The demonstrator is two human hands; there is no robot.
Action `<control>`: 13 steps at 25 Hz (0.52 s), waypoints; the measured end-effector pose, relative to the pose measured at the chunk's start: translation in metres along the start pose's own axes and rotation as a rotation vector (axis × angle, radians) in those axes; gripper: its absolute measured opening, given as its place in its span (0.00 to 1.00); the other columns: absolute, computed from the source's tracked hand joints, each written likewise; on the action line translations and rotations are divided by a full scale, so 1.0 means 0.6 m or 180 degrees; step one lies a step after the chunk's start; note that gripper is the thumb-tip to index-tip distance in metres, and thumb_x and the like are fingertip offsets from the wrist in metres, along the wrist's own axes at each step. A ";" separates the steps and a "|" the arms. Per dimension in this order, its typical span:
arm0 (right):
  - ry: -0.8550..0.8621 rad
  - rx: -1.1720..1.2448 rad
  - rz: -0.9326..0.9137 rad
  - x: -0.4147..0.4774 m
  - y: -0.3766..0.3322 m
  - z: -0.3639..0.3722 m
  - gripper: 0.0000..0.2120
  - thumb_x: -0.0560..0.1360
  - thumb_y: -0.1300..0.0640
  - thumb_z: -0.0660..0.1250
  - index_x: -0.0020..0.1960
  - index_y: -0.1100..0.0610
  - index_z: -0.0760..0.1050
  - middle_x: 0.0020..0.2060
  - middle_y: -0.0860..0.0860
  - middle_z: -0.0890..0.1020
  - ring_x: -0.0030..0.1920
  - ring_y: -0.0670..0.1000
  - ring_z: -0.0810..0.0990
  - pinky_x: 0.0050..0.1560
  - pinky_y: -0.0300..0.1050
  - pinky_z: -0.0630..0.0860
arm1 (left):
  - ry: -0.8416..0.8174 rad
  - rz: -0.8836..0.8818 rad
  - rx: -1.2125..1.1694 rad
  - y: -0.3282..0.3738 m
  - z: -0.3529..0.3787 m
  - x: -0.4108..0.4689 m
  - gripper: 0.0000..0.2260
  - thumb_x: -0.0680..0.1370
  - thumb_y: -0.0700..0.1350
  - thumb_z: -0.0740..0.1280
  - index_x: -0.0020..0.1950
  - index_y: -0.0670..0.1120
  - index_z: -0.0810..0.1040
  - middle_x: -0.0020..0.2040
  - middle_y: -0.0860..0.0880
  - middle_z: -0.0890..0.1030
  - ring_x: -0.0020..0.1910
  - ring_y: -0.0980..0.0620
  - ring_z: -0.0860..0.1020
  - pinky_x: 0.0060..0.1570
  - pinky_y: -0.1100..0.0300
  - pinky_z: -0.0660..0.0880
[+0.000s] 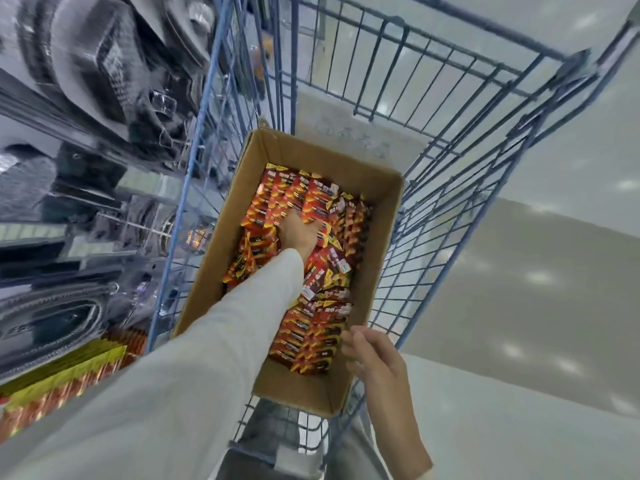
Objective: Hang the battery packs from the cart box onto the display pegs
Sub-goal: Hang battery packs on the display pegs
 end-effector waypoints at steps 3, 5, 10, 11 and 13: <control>0.0070 -0.0042 0.0057 0.008 -0.002 0.000 0.06 0.81 0.56 0.67 0.54 0.55 0.82 0.51 0.51 0.86 0.53 0.49 0.84 0.46 0.35 0.78 | -0.0083 -0.0128 -0.0223 -0.014 -0.001 0.006 0.16 0.81 0.43 0.71 0.68 0.41 0.78 0.65 0.46 0.80 0.64 0.45 0.78 0.63 0.55 0.73; 0.0079 -0.0098 0.0070 0.011 -0.010 0.005 0.06 0.81 0.56 0.68 0.54 0.54 0.82 0.51 0.50 0.86 0.54 0.49 0.84 0.50 0.39 0.77 | -0.0234 -0.0261 -0.0487 -0.033 -0.020 -0.001 0.06 0.80 0.41 0.72 0.55 0.44 0.80 0.60 0.48 0.82 0.55 0.49 0.80 0.57 0.57 0.75; -0.0109 -0.0361 0.0088 0.044 -0.043 0.051 0.06 0.81 0.55 0.68 0.56 0.53 0.81 0.51 0.50 0.85 0.54 0.49 0.84 0.52 0.42 0.79 | -0.0462 -0.0516 -0.1296 -0.096 -0.130 -0.085 0.09 0.77 0.40 0.74 0.54 0.51 0.81 0.53 0.49 0.87 0.53 0.47 0.85 0.58 0.47 0.81; -0.0146 -0.0445 0.0103 0.056 -0.046 0.062 0.06 0.81 0.55 0.68 0.57 0.53 0.80 0.52 0.50 0.85 0.54 0.50 0.83 0.51 0.42 0.78 | -0.0508 -0.0557 -0.1447 -0.109 -0.151 -0.109 0.11 0.78 0.38 0.73 0.54 0.52 0.81 0.53 0.49 0.87 0.54 0.47 0.85 0.57 0.47 0.81; -0.0222 -0.0564 0.0161 0.087 -0.047 0.083 0.07 0.82 0.55 0.66 0.58 0.54 0.79 0.53 0.51 0.84 0.54 0.51 0.83 0.49 0.42 0.78 | -0.0617 -0.0638 -0.1647 -0.134 -0.183 -0.153 0.14 0.79 0.33 0.70 0.56 0.52 0.80 0.53 0.47 0.87 0.54 0.46 0.86 0.55 0.46 0.82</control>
Point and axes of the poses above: each hand's wrist, its own x-axis towards the middle knuckle, its own z-axis out of the palm, y = z × x, the point moved 10 cm from there along x, towards the middle knuckle
